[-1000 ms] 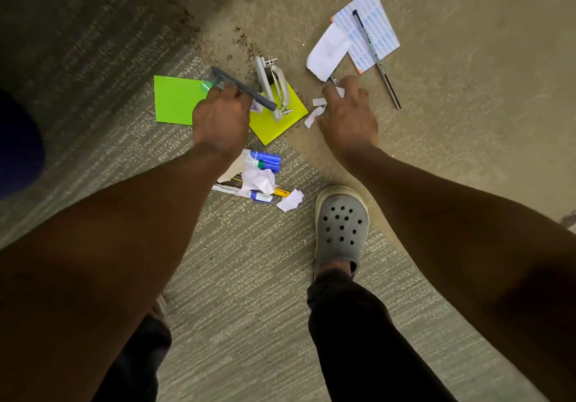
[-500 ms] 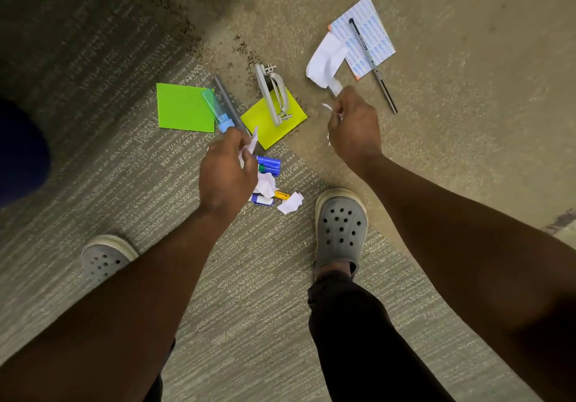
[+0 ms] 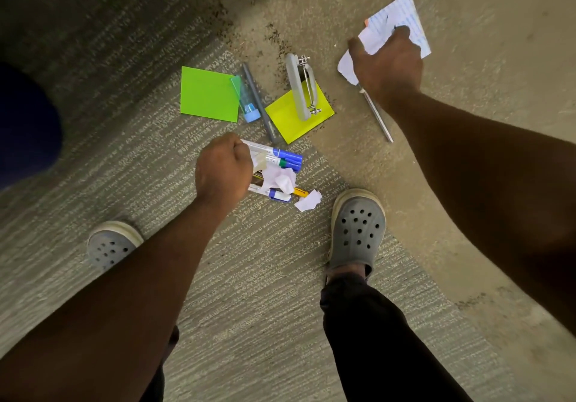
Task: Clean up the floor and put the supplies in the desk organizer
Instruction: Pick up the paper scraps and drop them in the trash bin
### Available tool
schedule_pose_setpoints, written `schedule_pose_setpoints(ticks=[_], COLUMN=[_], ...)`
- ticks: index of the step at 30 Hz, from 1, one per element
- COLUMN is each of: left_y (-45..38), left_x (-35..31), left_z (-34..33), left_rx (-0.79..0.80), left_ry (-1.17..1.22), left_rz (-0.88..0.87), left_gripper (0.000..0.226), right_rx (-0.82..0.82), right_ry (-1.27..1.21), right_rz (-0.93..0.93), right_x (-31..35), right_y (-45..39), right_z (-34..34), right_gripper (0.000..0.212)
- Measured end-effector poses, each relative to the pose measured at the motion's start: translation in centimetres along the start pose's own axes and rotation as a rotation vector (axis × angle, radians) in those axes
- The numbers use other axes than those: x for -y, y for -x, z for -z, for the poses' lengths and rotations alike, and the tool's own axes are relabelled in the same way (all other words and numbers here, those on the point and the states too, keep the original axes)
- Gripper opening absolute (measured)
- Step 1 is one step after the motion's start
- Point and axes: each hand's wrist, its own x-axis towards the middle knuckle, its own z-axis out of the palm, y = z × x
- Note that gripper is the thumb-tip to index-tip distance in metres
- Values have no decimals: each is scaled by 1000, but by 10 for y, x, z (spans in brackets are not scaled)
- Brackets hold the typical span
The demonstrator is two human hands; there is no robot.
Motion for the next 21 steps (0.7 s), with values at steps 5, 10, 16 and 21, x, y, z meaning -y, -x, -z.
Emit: schedule_pose_setpoints(ticks=[5, 10, 16, 21], left_y=[-4, 2, 11, 19], left_x=[9, 21, 32, 33], left_z=[-6, -6, 5, 10], left_rx=[9, -18, -40, 53], left_ry=[-37, -27, -16, -83], left_rz=[50, 78, 103, 40], left_gripper=[37, 39, 30, 53], right_rx=[96, 82, -6, 156], right_ry=[72, 28, -160, -495], right_rz=[61, 150, 132, -11], right_x=[2, 6, 5, 4], right_y=[-8, 0, 25, 68], right_z=[-6, -4, 20, 42], right_gripper=[71, 15, 4, 18])
